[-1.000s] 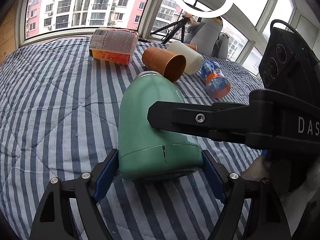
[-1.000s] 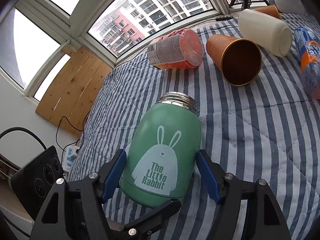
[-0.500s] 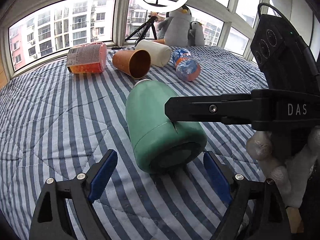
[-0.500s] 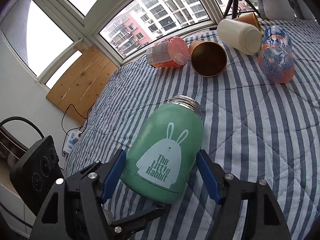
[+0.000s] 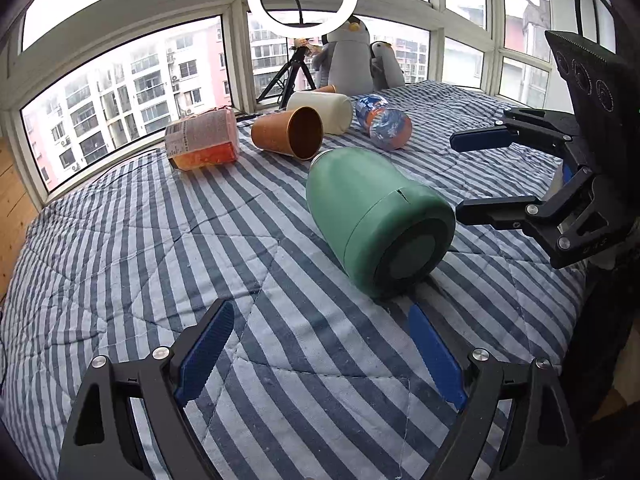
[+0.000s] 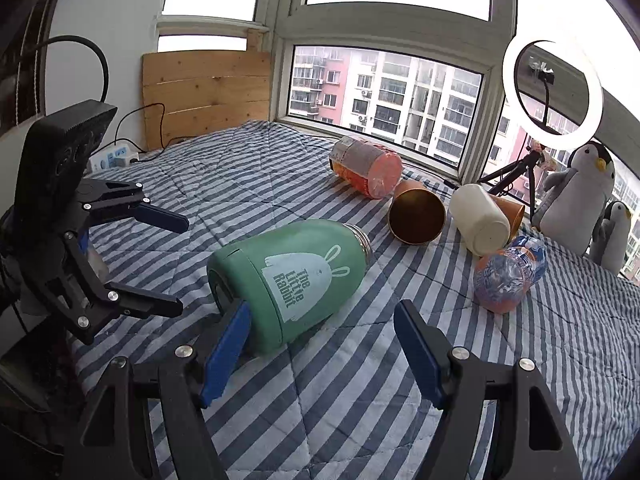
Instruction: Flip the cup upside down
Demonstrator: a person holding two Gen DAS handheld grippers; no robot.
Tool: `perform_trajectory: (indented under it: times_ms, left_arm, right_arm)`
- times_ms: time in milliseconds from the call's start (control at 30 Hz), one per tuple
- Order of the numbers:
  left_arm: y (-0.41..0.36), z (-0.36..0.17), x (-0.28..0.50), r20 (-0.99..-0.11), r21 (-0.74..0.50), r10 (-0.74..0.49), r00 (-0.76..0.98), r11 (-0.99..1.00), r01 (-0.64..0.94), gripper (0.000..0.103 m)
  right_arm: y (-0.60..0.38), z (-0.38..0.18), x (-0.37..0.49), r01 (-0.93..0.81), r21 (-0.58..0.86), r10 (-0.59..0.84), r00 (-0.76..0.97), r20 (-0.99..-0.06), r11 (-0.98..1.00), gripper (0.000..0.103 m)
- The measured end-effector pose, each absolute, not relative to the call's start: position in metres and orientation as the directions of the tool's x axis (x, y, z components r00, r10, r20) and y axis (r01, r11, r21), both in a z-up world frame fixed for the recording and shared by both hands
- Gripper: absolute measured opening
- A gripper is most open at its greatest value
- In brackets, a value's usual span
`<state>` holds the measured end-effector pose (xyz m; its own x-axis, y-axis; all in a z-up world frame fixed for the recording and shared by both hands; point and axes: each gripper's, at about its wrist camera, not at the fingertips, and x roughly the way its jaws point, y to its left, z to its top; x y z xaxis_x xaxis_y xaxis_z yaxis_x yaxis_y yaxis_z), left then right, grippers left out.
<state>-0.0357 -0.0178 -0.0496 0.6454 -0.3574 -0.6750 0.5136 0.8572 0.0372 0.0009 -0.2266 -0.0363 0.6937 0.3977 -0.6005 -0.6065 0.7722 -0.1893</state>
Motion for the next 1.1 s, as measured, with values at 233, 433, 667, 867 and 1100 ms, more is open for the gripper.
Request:
perform_trajectory:
  times_ms: [233,433,667,867,1100]
  left_arm:
    - [-0.02,-0.049,-0.032,-0.679,0.032,-0.355,0.642,0.861,0.508,0.091]
    - [-0.008,-0.054,-0.019,-0.698,-0.056,-0.387,0.602,0.868,0.493,0.091]
    - [0.003,-0.057,0.011,-0.696,-0.177,-0.466,0.546,0.849,0.499,0.083]
    - [-0.009,-0.059,0.008,-0.7,-0.141,-0.477,0.531,0.822,0.552,0.07]
    - [-0.017,-0.058,0.006,-0.7,-0.136,-0.5,0.509,0.794,0.592,0.054]
  right_arm:
    - [-0.22,-0.049,0.01,-0.621,-0.426,0.271,0.723,-0.636,0.658,0.063]
    - [-0.194,-0.063,0.006,-0.616,-0.611,0.258,0.778,-0.574,0.498,0.063]
    - [-0.167,-0.058,-0.005,-0.643,-0.701,0.35,0.762,-0.545,0.308,0.063]
    - [-0.17,-0.062,-0.015,-0.762,-0.562,0.463,0.644,-0.608,0.322,0.063]
    - [-0.175,-0.06,0.0,-0.836,-0.282,0.559,0.53,-0.638,0.471,0.051]
